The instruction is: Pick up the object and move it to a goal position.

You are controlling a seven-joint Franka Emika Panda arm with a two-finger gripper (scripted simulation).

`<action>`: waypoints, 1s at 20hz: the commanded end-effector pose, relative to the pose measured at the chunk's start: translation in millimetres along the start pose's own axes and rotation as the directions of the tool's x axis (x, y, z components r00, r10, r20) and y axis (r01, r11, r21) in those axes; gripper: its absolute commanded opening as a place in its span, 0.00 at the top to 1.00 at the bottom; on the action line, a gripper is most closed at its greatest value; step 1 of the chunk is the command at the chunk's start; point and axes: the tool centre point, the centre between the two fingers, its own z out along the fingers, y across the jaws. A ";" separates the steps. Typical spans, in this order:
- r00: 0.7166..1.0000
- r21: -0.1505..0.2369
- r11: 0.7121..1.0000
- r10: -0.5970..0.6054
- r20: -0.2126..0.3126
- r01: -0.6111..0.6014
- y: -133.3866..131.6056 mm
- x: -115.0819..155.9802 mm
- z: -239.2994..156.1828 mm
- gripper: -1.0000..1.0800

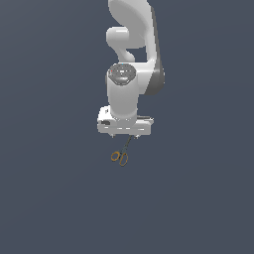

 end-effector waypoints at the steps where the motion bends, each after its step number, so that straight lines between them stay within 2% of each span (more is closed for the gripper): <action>1: 1.000 0.000 1.000 0.001 0.000 -0.001 0.2 0.1 -0.2 0.04; 7: 1.000 0.001 1.000 0.029 -0.001 -0.029 -0.8 -0.6 5.5 0.04; 13: 0.995 0.003 0.995 0.105 -0.006 -0.105 -2.7 -2.5 20.8 0.04; 20: 0.967 0.006 0.968 0.253 -0.014 -0.253 -5.3 -7.7 50.0 0.04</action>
